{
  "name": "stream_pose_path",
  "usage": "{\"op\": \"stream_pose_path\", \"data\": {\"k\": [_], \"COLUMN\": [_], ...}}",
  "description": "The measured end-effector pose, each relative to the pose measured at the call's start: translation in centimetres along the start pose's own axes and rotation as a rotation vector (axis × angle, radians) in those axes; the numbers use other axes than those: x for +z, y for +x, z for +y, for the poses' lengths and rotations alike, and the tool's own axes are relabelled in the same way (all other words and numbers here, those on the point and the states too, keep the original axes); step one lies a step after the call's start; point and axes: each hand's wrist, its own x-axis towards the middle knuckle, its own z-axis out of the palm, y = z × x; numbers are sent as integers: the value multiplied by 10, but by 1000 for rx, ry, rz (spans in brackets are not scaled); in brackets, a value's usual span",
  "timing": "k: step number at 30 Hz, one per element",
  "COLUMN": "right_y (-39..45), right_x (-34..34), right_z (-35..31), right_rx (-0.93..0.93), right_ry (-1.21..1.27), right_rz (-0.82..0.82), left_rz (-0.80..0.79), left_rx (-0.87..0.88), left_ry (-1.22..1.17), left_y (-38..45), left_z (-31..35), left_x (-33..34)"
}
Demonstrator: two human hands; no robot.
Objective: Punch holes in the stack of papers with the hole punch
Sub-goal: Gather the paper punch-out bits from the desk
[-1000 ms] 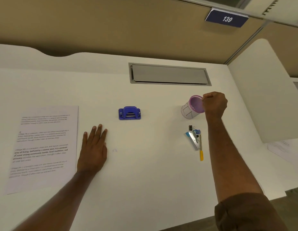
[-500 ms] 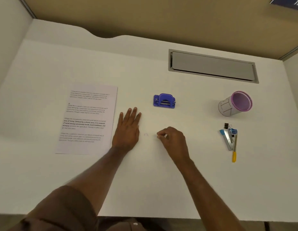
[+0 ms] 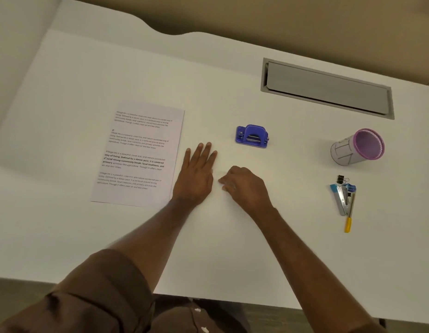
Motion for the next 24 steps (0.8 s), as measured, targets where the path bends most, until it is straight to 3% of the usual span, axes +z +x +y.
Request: {"op": "stream_pose_path", "data": {"k": [8, 15, 20, 24], "right_y": [2, -4, -8, -6], "right_x": [-5, 10, 29, 28], "right_z": [10, 14, 8, 1], "right_rx": [-104, -164, -130, 13], "right_ry": [-37, -106, -180, -130], "right_rz": [14, 187, 294, 267], "left_rz": [-3, -40, -41, -58], "left_rx": [3, -9, -8, -15], "left_ry": [11, 28, 15, 17], "left_y": [0, 1, 2, 2], "left_z": [1, 2, 4, 6], "left_x": [-2, -4, -7, -9]}}
